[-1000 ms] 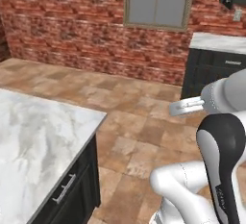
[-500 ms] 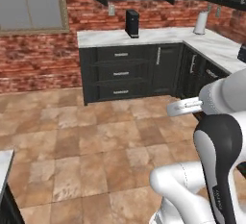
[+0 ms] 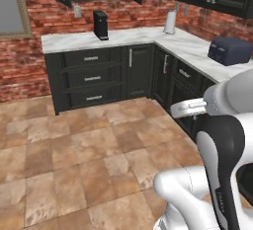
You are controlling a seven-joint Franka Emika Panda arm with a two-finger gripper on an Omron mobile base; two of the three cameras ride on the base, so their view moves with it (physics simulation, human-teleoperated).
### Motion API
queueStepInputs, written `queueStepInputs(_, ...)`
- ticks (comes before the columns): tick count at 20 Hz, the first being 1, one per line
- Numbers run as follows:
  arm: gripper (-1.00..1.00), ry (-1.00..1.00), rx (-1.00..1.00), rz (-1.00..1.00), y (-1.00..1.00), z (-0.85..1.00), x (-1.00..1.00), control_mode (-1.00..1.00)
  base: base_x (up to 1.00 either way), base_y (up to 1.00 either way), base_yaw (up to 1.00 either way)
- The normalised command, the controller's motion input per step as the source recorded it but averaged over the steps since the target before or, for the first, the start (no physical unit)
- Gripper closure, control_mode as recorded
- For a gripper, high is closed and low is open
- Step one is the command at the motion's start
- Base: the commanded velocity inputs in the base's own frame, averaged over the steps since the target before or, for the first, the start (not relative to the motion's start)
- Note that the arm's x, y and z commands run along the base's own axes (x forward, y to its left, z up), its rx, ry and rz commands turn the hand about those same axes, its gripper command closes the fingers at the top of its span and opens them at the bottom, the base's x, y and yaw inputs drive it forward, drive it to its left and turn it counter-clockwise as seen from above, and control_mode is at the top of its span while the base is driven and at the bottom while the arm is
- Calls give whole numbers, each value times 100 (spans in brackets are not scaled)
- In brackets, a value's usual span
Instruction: Take 2 condiments from the cabinet and move them on the counter near the stove.Make sure the condiments are lined up with each other, next to each other.
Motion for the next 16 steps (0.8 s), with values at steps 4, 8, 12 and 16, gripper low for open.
queueStepInputs(4, -100, 0, 0, 0, 0, 0, 0, 100, 48, -11, 0)
queueStepInputs(8, -100, 0, 0, 0, 0, 0, 0, 100, 99, -29, 0)
queueStepInputs(12, -100, 0, 0, 0, 0, 0, 0, 100, 100, -62, 0)
queueStepInputs(16, -100, 0, 0, 0, 0, 0, 0, 100, 100, -66, -1)
